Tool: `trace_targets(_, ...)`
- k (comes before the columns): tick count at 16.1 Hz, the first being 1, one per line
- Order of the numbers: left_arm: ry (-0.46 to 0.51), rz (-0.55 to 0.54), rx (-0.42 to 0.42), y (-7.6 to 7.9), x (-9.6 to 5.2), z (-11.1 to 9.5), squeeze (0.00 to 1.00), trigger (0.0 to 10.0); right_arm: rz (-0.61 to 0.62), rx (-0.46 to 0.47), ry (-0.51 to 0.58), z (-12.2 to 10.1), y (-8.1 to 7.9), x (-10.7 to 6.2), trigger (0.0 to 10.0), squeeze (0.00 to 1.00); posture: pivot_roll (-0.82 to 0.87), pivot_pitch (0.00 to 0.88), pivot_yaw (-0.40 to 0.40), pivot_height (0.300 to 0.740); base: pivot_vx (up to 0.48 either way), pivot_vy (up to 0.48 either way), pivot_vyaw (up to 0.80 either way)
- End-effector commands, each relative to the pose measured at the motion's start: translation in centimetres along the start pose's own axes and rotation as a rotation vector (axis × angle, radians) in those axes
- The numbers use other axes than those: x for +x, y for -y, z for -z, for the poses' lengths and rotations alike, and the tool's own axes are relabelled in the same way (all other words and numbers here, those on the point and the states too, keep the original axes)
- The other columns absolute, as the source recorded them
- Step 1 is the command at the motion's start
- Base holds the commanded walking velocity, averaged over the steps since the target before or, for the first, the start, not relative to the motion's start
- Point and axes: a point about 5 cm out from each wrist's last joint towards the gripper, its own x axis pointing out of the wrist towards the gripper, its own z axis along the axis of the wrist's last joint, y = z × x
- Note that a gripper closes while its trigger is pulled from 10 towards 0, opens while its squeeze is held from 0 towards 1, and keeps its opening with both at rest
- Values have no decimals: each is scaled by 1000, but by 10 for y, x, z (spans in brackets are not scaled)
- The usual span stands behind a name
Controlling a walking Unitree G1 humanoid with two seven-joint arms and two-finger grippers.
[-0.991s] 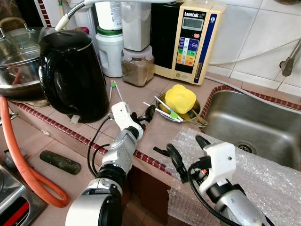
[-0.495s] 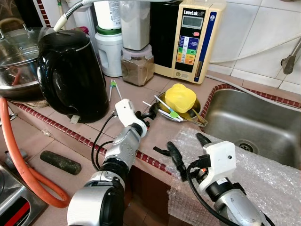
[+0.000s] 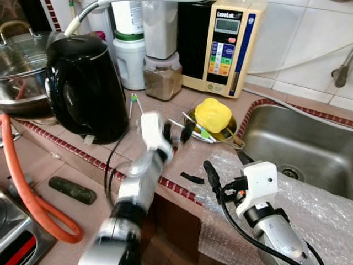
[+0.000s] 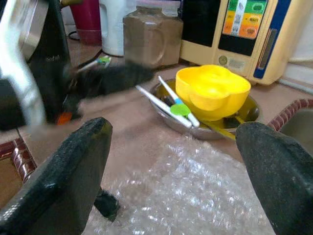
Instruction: Kitchen organization
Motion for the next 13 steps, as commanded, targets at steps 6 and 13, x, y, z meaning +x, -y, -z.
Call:
trace_targets(6,-25,-11,250,-23,-53,-2,0,10000,113,18,6,8,17,0,10000,0,-2,0,38,740,0,0,-471)
trace_targets(13,-38,-26,304,-21,-65,-4,0,10000,84,1,23,6,18,4,10000,0,6,0,22,740,0,0,-551)
